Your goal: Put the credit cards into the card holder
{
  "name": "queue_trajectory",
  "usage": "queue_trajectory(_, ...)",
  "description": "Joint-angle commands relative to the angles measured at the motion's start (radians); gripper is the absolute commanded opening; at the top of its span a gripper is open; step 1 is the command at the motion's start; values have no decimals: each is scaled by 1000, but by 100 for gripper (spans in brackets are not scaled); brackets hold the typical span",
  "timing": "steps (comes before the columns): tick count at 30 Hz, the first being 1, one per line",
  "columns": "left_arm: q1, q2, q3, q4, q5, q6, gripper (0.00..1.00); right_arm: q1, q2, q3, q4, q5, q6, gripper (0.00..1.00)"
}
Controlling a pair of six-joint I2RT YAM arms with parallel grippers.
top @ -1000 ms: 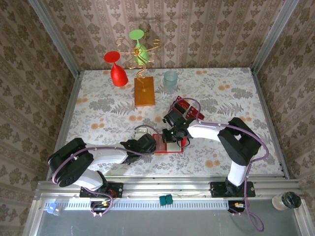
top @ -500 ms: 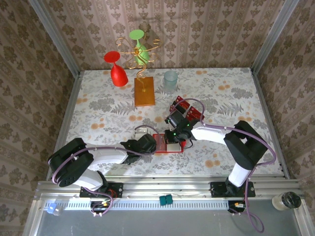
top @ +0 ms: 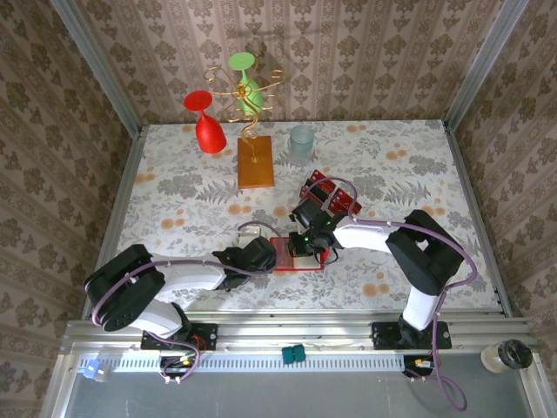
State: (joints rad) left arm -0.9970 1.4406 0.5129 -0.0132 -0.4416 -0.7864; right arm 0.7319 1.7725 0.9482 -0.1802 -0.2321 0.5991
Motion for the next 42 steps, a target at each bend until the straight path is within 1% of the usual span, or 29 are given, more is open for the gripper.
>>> queue_trajectory(1, 52, -33, -18, -49, 54, -17, 92, 9, 43, 10, -4, -3, 16, 2)
queue_trajectory(5, 91, -88, -38, -54, 71, -10, 92, 11, 45, 9, 1, -6, 18, 2)
queue_trajectory(11, 90, -73, -30, -48, 87, 2, 92, 10, 31, 17, -3, -11, 19, 3)
queue_trajectory(15, 72, -63, -25, -38, 81, 0, 92, 10, 4, 20, -23, -7, 10, 5)
queue_trajectory(23, 61, -66, -10, -58, 70, 1, 92, 5, -91, 15, -65, 20, -4, 12)
queue_trajectory(30, 57, -137, 16, -112, 54, 13, 92, -27, -186, -15, -102, 49, -23, 21)
queue_trajectory(37, 27, -206, 65, -154, 42, 16, 93, -72, -251, -79, -101, 65, -29, 22)
queue_trajectory(42, -16, -180, 122, -132, 41, 8, 93, -107, -261, -119, -92, 67, -37, 22)
